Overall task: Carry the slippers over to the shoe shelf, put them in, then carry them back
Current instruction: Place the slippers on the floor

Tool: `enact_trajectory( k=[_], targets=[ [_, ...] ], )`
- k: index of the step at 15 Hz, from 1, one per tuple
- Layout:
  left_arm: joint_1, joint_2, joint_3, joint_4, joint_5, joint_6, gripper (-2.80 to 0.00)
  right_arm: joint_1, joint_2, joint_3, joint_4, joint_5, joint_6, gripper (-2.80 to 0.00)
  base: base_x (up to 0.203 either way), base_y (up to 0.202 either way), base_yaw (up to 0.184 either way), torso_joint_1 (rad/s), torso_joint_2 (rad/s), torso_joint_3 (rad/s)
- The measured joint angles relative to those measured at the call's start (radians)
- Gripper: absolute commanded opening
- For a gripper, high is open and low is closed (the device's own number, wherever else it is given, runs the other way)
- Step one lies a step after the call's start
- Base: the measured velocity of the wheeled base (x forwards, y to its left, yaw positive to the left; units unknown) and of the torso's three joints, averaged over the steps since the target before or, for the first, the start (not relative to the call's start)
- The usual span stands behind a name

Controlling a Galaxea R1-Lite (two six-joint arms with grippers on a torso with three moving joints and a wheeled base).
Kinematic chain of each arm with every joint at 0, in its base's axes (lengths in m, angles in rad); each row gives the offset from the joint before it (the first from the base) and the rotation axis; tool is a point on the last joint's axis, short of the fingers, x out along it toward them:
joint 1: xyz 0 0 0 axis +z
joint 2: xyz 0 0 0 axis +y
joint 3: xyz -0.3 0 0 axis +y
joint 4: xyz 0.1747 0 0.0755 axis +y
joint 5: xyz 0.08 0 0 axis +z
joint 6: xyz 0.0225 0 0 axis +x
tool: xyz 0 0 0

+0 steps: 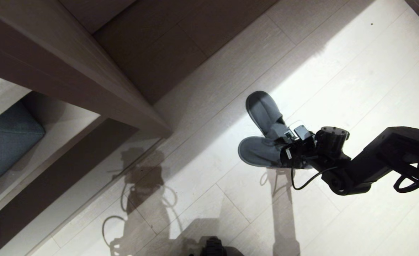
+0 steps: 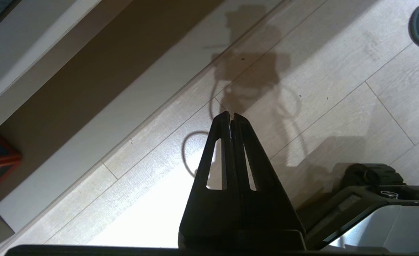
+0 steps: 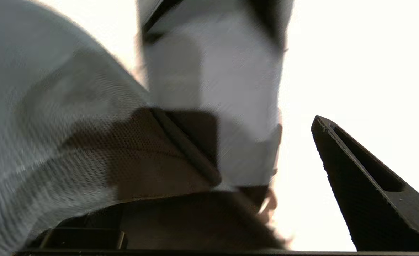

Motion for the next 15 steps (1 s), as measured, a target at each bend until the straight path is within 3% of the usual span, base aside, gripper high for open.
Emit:
enact_trajectory(
  k=[5,8,11,15],
  targets=[
    [0.000,0.000,0.000,0.000,0.000,-0.001,-2.80,-0.006,-0.101,0.130,0.158,0.139,0.000,0.00,0.000,0.000,0.000,0.000,0.00,0.000],
    [0.000,0.000,0.000,0.000,0.000,0.000,-2.80,-0.014,-0.150,0.182,0.213,0.121,0.025,0.00,0.000,0.000,0.000,0.000,0.00,0.000],
    [0.000,0.000,0.000,0.000,0.000,0.000,-2.80,-0.009,-0.170,0.181,0.136,0.046,0.174,0.00,0.000,0.000,0.000,0.000,0.00,0.000],
    [0.000,0.000,0.000,0.000,0.000,0.000,-2.80,-0.013,-0.211,0.262,0.104,0.094,0.218,0.00,0.000,0.000,0.000,0.000,0.00,0.000]
  ],
)
